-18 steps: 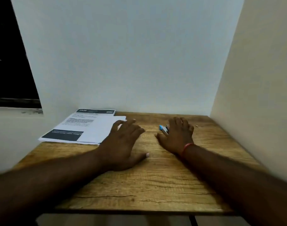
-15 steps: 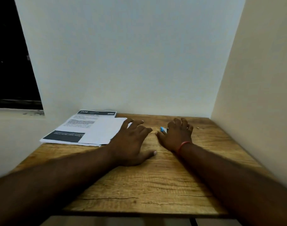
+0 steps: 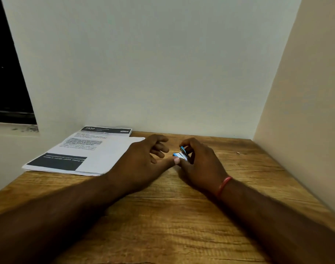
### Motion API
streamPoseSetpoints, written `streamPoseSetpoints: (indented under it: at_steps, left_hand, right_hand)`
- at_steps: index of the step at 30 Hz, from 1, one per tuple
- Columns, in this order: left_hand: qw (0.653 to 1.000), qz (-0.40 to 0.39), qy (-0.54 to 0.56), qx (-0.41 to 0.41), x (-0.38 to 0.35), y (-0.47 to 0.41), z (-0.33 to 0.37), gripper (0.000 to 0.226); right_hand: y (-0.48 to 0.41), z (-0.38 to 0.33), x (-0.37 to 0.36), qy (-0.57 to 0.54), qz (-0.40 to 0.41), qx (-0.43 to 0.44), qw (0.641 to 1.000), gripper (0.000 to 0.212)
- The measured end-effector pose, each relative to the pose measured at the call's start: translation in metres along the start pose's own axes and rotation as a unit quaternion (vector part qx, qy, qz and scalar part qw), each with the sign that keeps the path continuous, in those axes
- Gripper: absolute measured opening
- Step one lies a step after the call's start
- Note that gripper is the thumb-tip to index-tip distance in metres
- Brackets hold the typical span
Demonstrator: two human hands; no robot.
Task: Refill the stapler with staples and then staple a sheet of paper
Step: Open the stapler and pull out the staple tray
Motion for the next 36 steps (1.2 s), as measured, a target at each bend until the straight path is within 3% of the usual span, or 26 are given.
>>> streamPoseSetpoints:
  at_steps: [5, 8, 11, 24, 29, 33, 36]
  left_hand:
    - [0.994, -0.035, 0.092, 0.05, 0.002, -0.006, -0.009, 0.038]
    - [0.989, -0.066, 0.125, 0.043, 0.0, -0.005, -0.008, 0.018]
    - [0.984, -0.048, 0.168, 0.048, 0.002, -0.005, -0.006, 0.01]
    - [0.992, -0.008, 0.126, -0.005, 0.007, -0.006, -0.004, 0.016]
    - [0.994, 0.009, 0.106, -0.006, 0.007, -0.005, -0.001, 0.013]
    - [0.994, 0.023, 0.103, 0.005, 0.01, -0.003, 0.004, 0.031]
    - [0.995, 0.028, 0.095, 0.01, 0.011, -0.001, 0.008, 0.023]
  right_hand:
    - [0.005, -0.018, -0.001, -0.142, 0.022, 0.025, 0.989, 0.037]
    - [0.007, -0.017, 0.0, -0.178, 0.022, 0.032, 0.983, 0.037]
    - [0.006, -0.014, 0.001, -0.196, 0.002, 0.045, 0.98, 0.034]
    - [0.0, -0.012, 0.001, -0.33, -0.045, 0.055, 0.941, 0.013]
    - [0.0, -0.012, 0.002, -0.303, -0.047, 0.063, 0.95, 0.014]
    - [-0.001, -0.014, 0.006, -0.279, -0.041, 0.059, 0.958, 0.015]
    - [0.0, -0.015, 0.007, -0.27, -0.044, 0.059, 0.96, 0.016]
Point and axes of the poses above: each hand's wrist, its own y-axis away from the middle knuckle, its own x-axis out of the back of the hand, z = x × y, the point moved 1 cm from there along -y, towards the middle knuckle, and after that the axes turned 5 degrees about -y, right-handed, at the moved point
